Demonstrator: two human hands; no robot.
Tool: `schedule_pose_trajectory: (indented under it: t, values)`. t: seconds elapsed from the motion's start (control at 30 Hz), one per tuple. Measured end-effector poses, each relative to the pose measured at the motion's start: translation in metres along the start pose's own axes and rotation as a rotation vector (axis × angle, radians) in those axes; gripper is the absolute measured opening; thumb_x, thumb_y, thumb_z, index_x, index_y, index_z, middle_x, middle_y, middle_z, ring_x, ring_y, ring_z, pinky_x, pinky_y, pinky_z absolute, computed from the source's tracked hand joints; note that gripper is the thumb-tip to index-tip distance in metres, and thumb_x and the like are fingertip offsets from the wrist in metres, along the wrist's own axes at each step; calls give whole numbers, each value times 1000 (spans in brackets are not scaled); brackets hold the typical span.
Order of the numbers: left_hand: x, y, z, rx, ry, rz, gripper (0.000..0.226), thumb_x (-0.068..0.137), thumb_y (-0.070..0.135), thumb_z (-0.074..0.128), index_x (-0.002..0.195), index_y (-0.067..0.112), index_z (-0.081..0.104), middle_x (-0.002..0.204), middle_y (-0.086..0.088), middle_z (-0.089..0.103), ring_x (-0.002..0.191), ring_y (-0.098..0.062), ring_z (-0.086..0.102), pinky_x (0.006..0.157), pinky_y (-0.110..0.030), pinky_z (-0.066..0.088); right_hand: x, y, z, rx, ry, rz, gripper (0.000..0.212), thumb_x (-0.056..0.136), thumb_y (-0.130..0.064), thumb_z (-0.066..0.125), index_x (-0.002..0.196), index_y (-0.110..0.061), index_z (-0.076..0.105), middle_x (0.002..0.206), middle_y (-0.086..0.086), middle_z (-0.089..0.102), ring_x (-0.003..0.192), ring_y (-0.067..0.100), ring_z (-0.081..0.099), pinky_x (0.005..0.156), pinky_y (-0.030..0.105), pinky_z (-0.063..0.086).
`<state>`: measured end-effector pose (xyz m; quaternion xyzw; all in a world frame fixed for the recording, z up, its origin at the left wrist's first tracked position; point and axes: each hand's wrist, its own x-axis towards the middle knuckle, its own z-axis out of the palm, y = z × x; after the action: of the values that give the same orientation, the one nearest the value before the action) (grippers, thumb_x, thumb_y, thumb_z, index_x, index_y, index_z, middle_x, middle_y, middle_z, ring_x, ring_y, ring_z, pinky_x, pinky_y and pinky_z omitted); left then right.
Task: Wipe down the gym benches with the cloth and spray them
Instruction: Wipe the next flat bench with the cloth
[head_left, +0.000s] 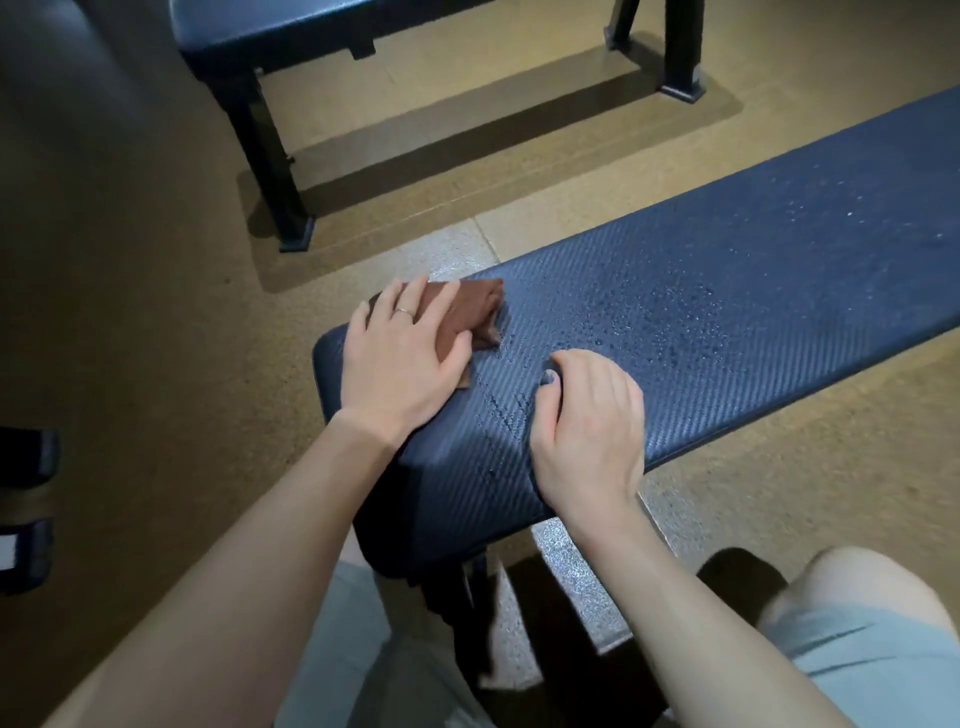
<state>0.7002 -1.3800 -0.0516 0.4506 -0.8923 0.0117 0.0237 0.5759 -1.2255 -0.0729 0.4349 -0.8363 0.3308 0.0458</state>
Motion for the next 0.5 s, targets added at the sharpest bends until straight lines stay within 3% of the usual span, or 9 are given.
schedule_pose_trajectory:
  t: [0.1,0.33,0.5]
  values:
    - [-9,1,-2,-17,-29,7,62,99,58,27,158,40,32,167,0,31,152,-26,27,121,-51,24,-2,0,-1,0,22,-13,20,98,-19,51,110,-11,65,109,5,66,104,28,59,98,42,40]
    - [-134,8,-14,-96,-92,104,60,98,56,36,157,43,33,169,7,24,156,-22,21,124,-52,20,-6,1,2,-6,23,-38,24,98,-19,48,113,-10,65,113,7,66,107,30,59,101,44,40]
    - [-99,3,-3,-116,-43,115,58,98,55,37,155,43,39,166,4,33,153,-25,28,121,-53,26,-5,0,4,-38,21,-55,23,98,-17,51,113,-9,67,115,8,66,110,30,59,103,44,40]
